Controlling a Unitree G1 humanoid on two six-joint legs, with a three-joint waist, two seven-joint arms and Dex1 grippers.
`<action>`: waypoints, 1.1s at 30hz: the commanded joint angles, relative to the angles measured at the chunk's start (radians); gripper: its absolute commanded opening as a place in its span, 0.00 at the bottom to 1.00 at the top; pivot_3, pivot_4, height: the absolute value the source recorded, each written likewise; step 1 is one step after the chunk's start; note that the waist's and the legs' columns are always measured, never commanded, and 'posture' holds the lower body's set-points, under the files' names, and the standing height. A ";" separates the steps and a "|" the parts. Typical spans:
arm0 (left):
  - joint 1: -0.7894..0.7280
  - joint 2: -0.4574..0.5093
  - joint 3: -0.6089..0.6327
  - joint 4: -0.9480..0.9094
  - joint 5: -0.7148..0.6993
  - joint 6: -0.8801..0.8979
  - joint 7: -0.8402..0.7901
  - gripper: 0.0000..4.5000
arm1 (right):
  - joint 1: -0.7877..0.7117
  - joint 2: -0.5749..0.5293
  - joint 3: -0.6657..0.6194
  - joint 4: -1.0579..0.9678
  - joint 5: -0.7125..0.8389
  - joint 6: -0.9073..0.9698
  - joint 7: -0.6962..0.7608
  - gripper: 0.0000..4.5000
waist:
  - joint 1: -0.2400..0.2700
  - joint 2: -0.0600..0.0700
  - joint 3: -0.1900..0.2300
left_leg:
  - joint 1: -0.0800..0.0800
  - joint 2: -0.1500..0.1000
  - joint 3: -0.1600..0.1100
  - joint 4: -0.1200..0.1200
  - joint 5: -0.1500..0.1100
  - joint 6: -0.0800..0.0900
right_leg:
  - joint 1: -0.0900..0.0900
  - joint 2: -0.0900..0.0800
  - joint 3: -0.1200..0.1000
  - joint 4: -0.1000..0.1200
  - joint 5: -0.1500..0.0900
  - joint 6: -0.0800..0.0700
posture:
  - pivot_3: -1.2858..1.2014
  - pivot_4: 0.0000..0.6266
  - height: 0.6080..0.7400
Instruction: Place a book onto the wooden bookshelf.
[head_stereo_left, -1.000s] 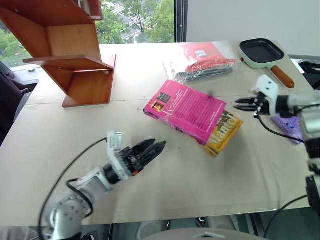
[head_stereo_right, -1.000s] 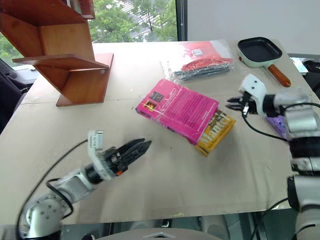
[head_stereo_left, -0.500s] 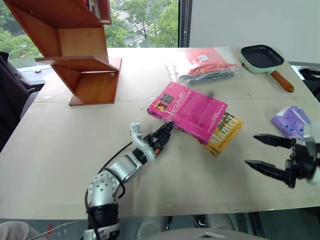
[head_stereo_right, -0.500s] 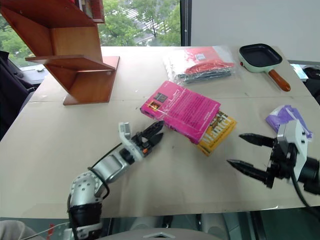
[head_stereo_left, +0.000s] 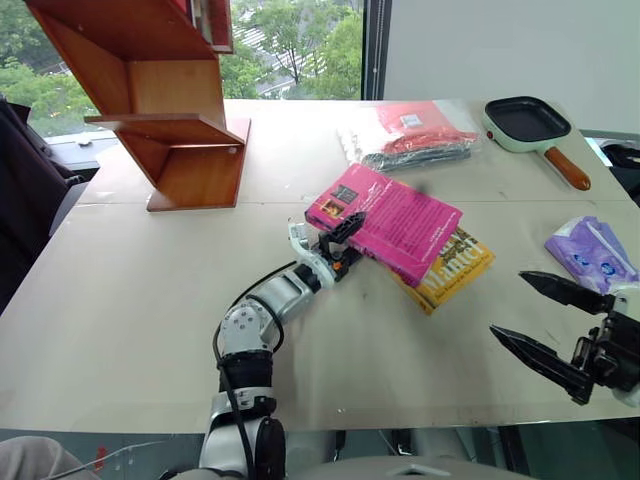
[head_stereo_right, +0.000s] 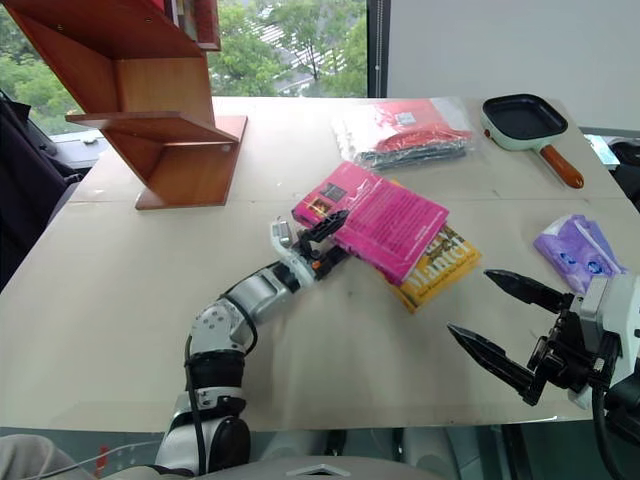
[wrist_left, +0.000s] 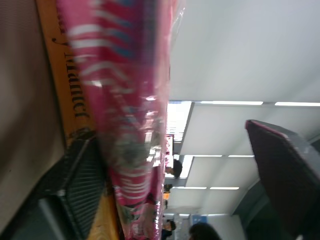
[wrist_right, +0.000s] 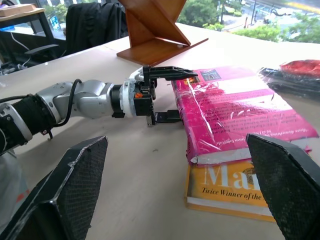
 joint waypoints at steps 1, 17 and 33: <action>-0.002 -0.046 0.018 0.038 -0.037 0.023 0.016 0.66 | 0.021 -0.003 0.007 0.002 0.002 -0.065 -0.010 1.00 | 0.000 0.000 0.000 | 0.000 0.000 0.000 0.000 0.000 0.000 | 0.000 0.000 0.000 0.000 0.000 0.000 | 0.52 0.24 0.85; -0.005 0.221 -0.085 -0.414 0.251 -0.005 -0.220 0.12 | -0.057 -0.117 0.091 0.157 -0.017 -0.163 0.016 1.00 | -0.012 -0.005 0.006 | -0.001 0.001 0.000 -0.001 0.000 -0.001 | -0.001 0.001 0.001 -0.001 0.000 0.000 | 0.52 0.24 0.85; -0.333 1.068 -0.373 -0.693 1.539 -0.569 -0.447 0.12 | -0.638 -0.191 0.280 0.686 -0.026 -0.245 0.237 1.00 | -0.012 -0.002 0.016 | -0.007 0.002 0.000 -0.011 0.000 0.000 | -0.005 0.001 0.000 -0.014 0.000 0.000 | 0.52 0.24 0.85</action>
